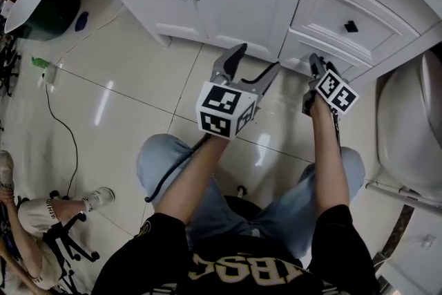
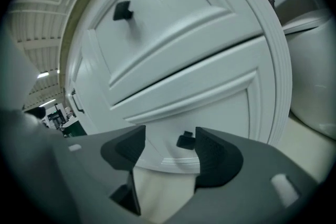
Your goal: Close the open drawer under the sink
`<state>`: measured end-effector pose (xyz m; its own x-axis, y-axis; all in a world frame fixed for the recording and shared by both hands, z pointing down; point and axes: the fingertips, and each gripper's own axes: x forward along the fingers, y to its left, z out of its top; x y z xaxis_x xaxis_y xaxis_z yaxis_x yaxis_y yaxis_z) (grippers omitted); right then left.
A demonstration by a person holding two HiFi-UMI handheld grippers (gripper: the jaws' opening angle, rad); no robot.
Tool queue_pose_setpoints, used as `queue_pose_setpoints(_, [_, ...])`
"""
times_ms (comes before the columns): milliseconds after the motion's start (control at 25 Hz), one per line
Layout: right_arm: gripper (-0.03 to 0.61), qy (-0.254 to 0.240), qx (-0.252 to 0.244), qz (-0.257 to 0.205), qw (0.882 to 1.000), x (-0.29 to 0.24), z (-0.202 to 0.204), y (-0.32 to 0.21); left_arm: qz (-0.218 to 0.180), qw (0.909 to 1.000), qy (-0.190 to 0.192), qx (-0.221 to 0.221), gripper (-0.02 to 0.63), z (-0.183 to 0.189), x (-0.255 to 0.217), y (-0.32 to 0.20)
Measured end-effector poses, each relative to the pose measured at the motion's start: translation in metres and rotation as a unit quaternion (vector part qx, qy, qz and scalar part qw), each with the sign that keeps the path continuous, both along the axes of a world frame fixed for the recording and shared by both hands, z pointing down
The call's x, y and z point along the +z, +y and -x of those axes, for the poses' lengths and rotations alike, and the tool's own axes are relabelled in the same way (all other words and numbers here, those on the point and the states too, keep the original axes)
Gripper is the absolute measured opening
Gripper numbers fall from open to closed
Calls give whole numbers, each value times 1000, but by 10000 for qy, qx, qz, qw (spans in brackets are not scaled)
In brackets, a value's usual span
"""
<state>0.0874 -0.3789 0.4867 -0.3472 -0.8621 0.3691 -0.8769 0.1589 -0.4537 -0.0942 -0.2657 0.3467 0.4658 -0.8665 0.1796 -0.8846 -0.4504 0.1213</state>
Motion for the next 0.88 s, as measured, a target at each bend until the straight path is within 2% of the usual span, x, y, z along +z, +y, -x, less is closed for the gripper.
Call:
queue_pose_setpoints(160, [293, -122, -779, -588, 9951, -57, 30, 45, -296, 9996, 24, -5, 341, -8, -26, 24])
queue_pose_setpoints(280, [293, 380, -1087, -1122, 9870, -93, 34, 87, -407, 9991, -40, -67, 341, -12, -32, 47])
queue_pose_setpoints(360, [302, 863, -1031, -1502, 9795, -117, 25, 112, -465, 9988, -96, -81, 341, -17, -34, 61])
queue_pose_setpoints(440, [349, 1243, -862, -1864, 9708, -143, 11, 135, -614, 9977, -294, -23, 339, -25, -39, 72])
queue_pose_setpoints(520, [399, 1403, -732, -2161, 9635, -166, 3, 160, -810, 9947, -638, 13, 339, -31, -43, 84])
queue_pose_setpoints(600, [424, 1484, -720, -2413, 9563, -184, 2, 185, -939, 9920, -846, 12, 321, -31, -46, 98])
queue_pose_setpoints(880, [436, 2102, -511, -2839, 9341, -201, -11, 242, -1116, 9923, -484, -228, 319, -30, -69, 133])
